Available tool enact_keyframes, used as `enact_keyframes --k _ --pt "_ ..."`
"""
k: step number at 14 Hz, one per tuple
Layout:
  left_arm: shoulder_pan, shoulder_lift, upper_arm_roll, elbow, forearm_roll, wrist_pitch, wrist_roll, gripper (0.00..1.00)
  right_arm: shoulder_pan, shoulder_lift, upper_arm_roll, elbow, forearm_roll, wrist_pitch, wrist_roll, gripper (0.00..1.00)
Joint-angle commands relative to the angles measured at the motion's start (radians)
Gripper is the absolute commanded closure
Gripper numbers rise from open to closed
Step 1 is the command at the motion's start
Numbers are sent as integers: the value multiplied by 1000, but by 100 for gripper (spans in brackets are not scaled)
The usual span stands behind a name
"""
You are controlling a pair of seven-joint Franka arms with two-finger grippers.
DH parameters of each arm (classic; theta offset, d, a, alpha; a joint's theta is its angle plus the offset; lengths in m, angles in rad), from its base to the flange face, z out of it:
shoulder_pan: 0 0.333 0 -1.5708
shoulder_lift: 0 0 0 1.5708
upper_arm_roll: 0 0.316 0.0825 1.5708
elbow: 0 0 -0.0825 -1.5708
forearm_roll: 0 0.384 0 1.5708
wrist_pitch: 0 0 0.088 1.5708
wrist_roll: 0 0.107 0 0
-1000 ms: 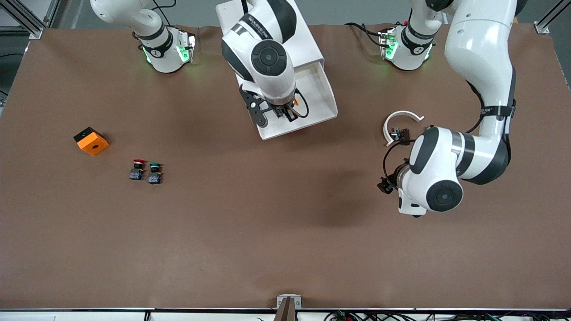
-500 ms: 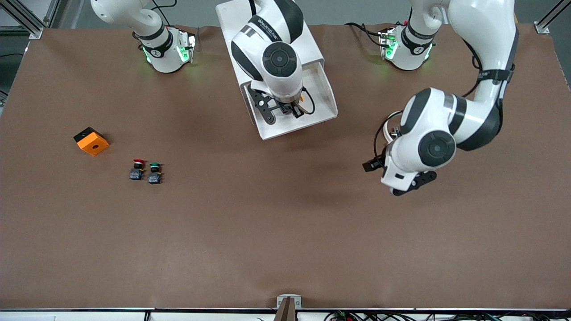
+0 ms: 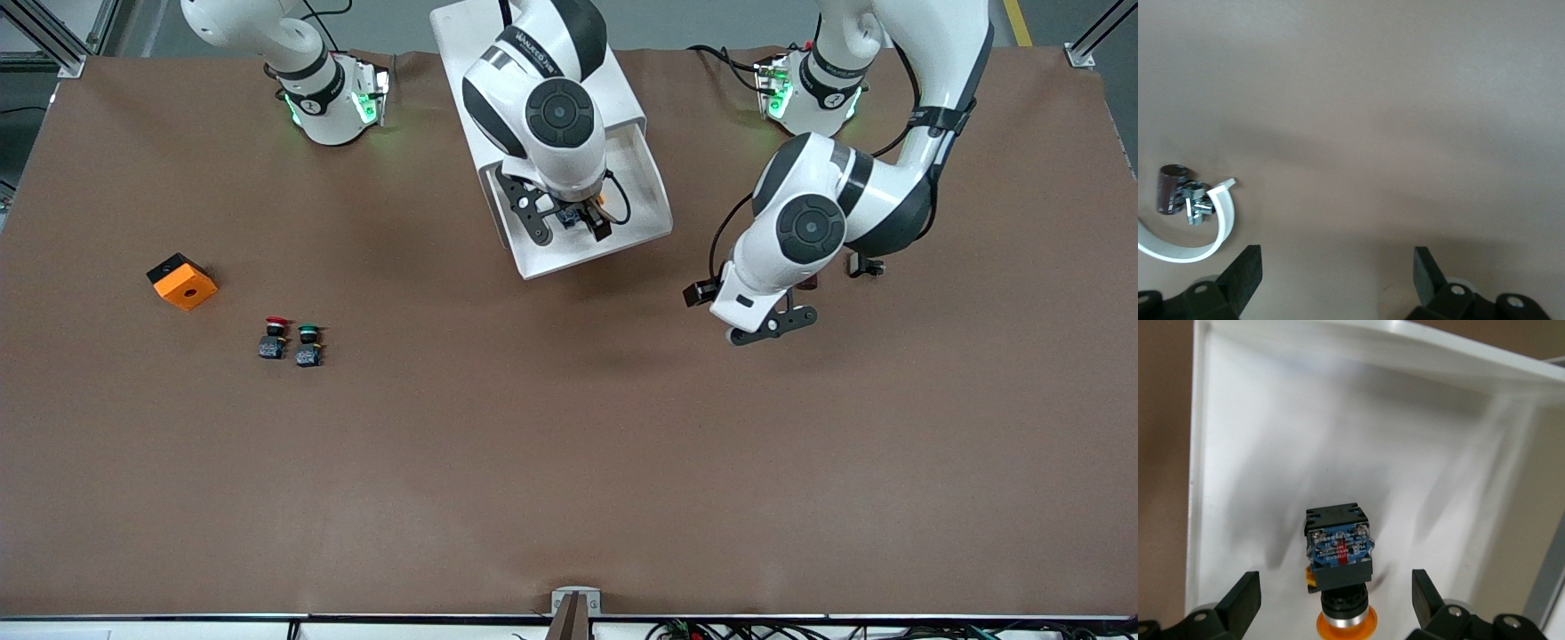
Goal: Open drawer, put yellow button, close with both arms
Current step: 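Open the right gripper to release the button inside the drawer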
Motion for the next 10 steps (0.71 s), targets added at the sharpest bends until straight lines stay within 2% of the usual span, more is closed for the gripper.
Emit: enact_keyframes --k 1,3,6,10 --pt "11 -48 -46 -47 3 39 -2 0 -2 -54 -13 10 9 -30 0 0" --pt "10 -73 -53 -86 -4 71 -3 0 -18 -80 -18 12 8 -30 -12 0" --pt "8 -87 -92 -143 -89 180 -11 0 -51 -151 -19 10 -1 -49 -89 0" --pt "0 -85 -149 -151 -94 207 -33 0 -139 -243 -19 9 -72 -159 -280 0"
